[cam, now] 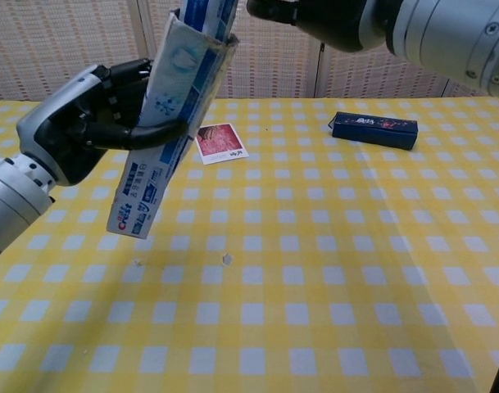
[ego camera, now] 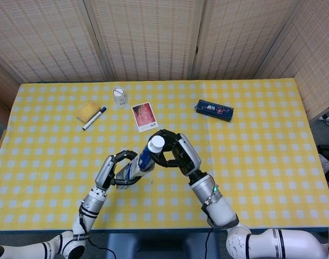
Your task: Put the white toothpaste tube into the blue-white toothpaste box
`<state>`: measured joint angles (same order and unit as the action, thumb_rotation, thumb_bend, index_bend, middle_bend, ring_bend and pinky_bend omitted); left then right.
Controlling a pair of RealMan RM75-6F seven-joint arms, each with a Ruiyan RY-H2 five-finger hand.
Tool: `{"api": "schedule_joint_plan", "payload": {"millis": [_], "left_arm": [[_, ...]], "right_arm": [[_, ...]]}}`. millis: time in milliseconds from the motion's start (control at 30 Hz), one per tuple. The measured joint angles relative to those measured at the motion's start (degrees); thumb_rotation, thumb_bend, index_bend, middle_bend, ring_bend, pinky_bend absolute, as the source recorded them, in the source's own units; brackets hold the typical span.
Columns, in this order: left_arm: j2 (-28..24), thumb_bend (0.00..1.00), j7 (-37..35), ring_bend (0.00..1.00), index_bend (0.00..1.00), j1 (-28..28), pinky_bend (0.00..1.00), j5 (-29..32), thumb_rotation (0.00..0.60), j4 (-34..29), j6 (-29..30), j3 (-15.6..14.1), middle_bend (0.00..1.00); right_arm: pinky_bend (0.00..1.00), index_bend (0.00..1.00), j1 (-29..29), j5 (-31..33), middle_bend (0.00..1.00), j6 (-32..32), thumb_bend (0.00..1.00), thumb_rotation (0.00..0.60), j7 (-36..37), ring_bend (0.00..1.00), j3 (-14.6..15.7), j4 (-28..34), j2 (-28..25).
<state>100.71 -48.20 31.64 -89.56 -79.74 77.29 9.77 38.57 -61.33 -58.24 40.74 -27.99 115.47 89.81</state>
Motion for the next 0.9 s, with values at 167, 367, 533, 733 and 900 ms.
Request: {"api": "schedule_joint_plan", "payload": {"millis": [167,367,533,733,900], "left_arm": [[-0.83,0.25,0.46,0.49,0.54,-0.05,0.46,-0.09,0.6,-1.11,0.61,0.13,0.66],[-1.99,0.25,0.54,0.49,0.54,-0.05,0.46,-0.27,0.6,-2.32,1.39,0.56,0.66],[-2.48,0.25,0.48,0.49,0.54,0.25,0.46,-0.11,0.6,-2.85,1.38,0.99,0.66],[-2.55,0.25,0.69,0.49,0.54,0.31,0.46,0.04,0.6,-2.99,1.57,0.86,0.66],[-2.62,0.25,0.53,0.49,0.54,0.15,0.46,0.11,0.6,-2.96,1.96,0.78,0.66]], "right_arm": [[0.79,0.75,0.23,-0.95,0.54,-0.09,0.48,0.6,-1.26,0.76,0.98,-1.46,1.08],[0.7,0.69,-0.13,-1.83,0.47,-0.81,0.48,0.6,-2.47,0.69,1.61,-1.83,1.31],[0.49,0.35,-0.52,-4.59,0.29,-0.69,0.48,0.6,-2.2,0.51,2.18,-1.72,0.82],[0.26,0.0,-0.53,-8.48,0.09,1.19,0.48,0.6,-0.23,0.27,3.23,-2.38,-0.42],[0.2,0.0,-0.4,-10.33,0.03,2.11,0.48,0.6,0.85,0.2,3.86,-3.01,-1.65]]}}
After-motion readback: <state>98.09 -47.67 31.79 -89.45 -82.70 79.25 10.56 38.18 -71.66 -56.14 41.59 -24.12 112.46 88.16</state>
